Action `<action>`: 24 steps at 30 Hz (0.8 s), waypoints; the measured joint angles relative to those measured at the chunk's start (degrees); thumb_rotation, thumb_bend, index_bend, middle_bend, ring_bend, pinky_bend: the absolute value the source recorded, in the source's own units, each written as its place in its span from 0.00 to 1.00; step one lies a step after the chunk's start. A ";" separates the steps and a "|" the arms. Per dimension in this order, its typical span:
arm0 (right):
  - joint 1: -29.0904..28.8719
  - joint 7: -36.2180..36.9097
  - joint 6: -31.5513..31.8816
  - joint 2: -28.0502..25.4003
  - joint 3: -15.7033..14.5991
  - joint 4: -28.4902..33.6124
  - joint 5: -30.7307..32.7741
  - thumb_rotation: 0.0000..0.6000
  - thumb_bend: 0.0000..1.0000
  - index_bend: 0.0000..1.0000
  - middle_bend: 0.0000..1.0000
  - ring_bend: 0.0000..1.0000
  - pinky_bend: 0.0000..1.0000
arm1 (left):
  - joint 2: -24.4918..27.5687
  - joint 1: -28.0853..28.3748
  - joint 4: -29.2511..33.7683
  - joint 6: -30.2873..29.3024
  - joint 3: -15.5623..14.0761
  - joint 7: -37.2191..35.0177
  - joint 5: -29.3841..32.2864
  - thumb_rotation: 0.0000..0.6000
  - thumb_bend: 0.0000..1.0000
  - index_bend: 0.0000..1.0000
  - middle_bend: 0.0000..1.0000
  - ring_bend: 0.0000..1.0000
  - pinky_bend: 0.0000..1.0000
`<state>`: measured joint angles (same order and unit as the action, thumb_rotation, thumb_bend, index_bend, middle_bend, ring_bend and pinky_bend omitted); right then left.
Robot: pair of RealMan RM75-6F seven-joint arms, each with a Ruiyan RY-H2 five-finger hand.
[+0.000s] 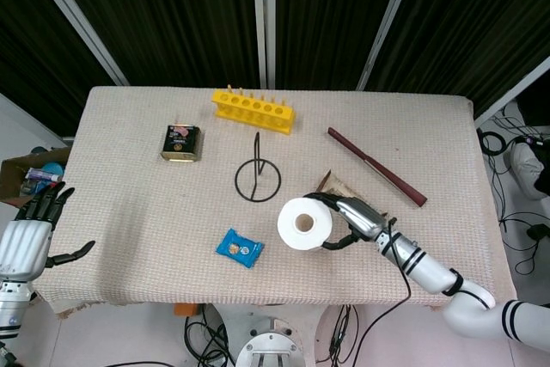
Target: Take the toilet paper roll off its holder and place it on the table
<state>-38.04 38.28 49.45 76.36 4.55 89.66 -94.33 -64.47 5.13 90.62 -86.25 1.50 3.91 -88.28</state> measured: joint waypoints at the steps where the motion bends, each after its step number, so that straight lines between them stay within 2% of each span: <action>1: -0.49 0.11 -0.56 0.21 -0.26 -0.28 0.08 1.00 0.19 0.08 0.13 0.09 0.12 | 0.00 0.01 0.00 0.01 -0.04 -0.04 -0.07 0.59 0.15 0.09 0.05 0.06 0.22; 3: -1.37 0.19 -1.73 0.34 -0.71 -0.65 0.52 1.00 0.17 0.00 0.03 0.01 0.03 | -0.01 -0.01 -0.03 -0.05 -0.07 -0.09 -0.13 0.59 0.15 0.09 0.05 0.06 0.22; 4: -1.47 0.08 -1.83 0.36 -0.79 -0.75 0.80 1.00 0.15 0.00 0.00 0.00 0.01 | -0.01 -0.03 -0.07 -0.08 -0.07 -0.10 -0.13 0.59 0.15 0.09 0.05 0.06 0.22; 9: -0.73 -1.84 0.41 -0.72 -0.98 -0.71 2.58 1.00 0.05 0.00 0.00 0.00 0.00 | -0.04 -0.07 -0.10 -0.17 -0.09 -0.07 -0.17 0.58 0.15 0.09 0.05 0.06 0.22; 16: 2.32 -5.70 7.05 -5.55 -2.38 1.37 0.68 1.00 0.04 0.00 0.00 0.00 0.00 | -0.07 -0.20 0.12 -0.63 -0.16 0.20 -0.52 0.58 0.15 0.09 0.05 0.06 0.22; 19: 5.43 -12.35 12.33 -7.75 -3.03 2.17 -0.30 1.00 0.05 0.00 0.00 0.00 0.00 | -0.15 -0.33 -0.05 -0.83 -0.13 0.04 -0.45 0.58 0.15 0.09 0.05 0.06 0.22; 24: 15.00 -30.67 24.41 -10.13 -4.22 3.37 1.28 1.00 0.06 0.00 0.00 0.00 0.00 | -0.42 -0.41 -0.83 -0.55 -0.14 -0.74 0.02 0.58 0.15 0.09 0.05 0.06 0.22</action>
<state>-23.05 7.62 73.86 66.23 0.33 93.03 -93.05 -64.90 4.72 89.79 -86.79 1.36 3.18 -88.27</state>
